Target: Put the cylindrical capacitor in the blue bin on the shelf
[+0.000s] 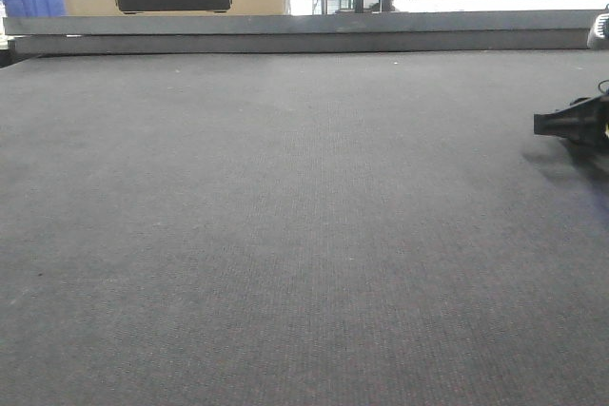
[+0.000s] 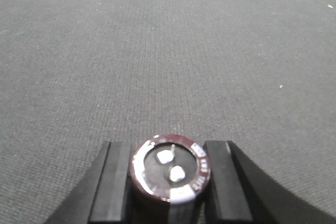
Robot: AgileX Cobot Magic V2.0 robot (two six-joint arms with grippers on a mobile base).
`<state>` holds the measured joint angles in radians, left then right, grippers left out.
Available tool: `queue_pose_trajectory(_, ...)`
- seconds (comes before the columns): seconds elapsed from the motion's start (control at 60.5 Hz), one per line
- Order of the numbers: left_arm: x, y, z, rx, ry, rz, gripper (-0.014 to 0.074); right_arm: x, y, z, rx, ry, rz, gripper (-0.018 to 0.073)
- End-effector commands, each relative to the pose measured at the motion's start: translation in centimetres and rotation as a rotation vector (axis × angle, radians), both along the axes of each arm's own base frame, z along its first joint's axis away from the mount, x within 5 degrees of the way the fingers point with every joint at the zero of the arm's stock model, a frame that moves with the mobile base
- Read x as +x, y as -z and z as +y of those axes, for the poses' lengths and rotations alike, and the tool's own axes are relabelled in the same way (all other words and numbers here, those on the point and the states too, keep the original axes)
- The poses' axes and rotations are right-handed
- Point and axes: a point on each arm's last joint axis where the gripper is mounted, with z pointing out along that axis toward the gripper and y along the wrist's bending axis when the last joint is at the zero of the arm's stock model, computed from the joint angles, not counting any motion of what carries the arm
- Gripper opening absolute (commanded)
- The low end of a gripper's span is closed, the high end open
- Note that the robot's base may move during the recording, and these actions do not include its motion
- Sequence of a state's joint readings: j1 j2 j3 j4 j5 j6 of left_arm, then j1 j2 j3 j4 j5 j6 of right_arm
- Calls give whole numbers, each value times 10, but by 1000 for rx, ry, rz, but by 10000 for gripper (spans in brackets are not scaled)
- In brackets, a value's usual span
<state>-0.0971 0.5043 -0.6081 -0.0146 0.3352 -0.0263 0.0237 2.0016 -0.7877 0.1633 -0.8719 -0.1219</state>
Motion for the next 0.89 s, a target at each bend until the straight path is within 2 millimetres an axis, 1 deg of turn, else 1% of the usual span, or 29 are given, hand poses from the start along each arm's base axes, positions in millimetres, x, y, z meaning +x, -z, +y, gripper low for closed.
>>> queue_pose_trajectory(0.0,5,16,-1,-7,7,38,601,0,-28,-2,1,7,-76,-91)
queue_pose_trajectory(0.083,11,36,-2,-3,5,65,601,-5,-52,-2,6,5,-122,-91)
queue_pose_trajectory(0.099,13,41,-2,-3,4,64,601,-7,-60,-2,7,5,-138,-91)
queue_pose_trajectory(0.116,15,44,-2,-4,4,51,601,-8,-62,-2,7,5,-141,-91)
queue_pose_trajectory(0.165,19,55,-2,-4,2,49,601,-14,-83,-2,10,3,-189,-91)
queue_pose_trajectory(0.231,27,71,-3,-8,-1,14,601,-21,-103,-1,15,0,-220,-91)
queue_pose_trajectory(0.314,37,84,-3,-13,-7,-26,601,-33,-132,-1,24,-7,-258,-91)
queue_pose_trajectory(0.397,53,97,-1,-24,-34,4,601,-46,-155,0,33,-15,-279,-91)
queue_pose_trajectory(0.479,72,106,3,-44,-79,17,601,-57,-172,0,38,-21,-301,-91)
queue_pose_trajectory(0.612,105,128,16,-81,-182,59,601,-73,-193,0,43,-28,-340,-91)
queue_pose_trajectory(0.661,117,134,19,-78,-199,75,601,-77,-198,0,45,-30,-347,-91)
queue_pose_trajectory(0.711,133,141,21,-74,-212,101,601,-81,-203,0,46,-32,-357,-91)
queue_pose_trajectory(0.876,183,154,22,-68,-212,155,601,-88,-210,0,48,-34,-370,-91)
